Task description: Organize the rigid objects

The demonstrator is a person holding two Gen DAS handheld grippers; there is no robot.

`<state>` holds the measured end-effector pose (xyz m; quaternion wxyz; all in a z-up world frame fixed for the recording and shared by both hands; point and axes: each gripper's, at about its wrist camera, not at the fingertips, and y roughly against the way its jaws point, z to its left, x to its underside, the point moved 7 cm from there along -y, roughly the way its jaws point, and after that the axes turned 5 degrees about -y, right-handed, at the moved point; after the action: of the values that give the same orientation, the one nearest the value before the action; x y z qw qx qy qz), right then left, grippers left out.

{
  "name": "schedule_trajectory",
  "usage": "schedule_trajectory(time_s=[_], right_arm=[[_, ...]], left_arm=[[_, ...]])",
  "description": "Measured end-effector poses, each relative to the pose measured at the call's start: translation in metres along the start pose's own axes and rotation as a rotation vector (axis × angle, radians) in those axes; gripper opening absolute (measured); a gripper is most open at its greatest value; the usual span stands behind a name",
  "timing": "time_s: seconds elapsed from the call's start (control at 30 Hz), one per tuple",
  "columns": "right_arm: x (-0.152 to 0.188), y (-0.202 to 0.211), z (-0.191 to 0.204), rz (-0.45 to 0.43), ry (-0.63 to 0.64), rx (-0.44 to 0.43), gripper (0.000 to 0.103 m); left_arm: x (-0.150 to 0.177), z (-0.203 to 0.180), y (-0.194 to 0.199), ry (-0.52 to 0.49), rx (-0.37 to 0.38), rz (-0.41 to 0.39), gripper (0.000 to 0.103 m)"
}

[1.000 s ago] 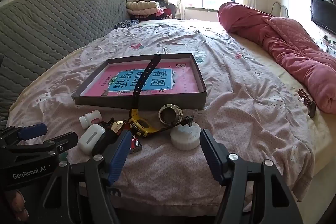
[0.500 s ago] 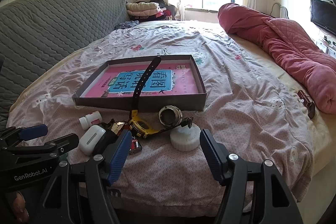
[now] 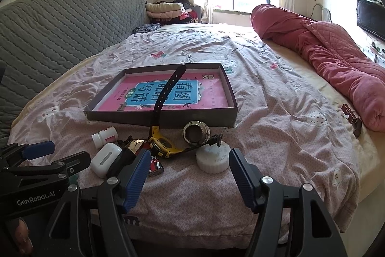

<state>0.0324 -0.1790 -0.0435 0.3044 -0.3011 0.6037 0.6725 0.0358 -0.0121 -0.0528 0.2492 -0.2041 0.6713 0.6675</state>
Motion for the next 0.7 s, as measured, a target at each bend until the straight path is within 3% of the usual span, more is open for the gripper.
schedule_trajectory(time_s=[0.7], right_arm=[[0.0001, -0.0007, 0.0002, 0.003, -0.004, -0.002, 0.067]], left_arm=[[0.0002, -0.0001, 0.0010, 0.001, 0.002, 0.004, 0.080]])
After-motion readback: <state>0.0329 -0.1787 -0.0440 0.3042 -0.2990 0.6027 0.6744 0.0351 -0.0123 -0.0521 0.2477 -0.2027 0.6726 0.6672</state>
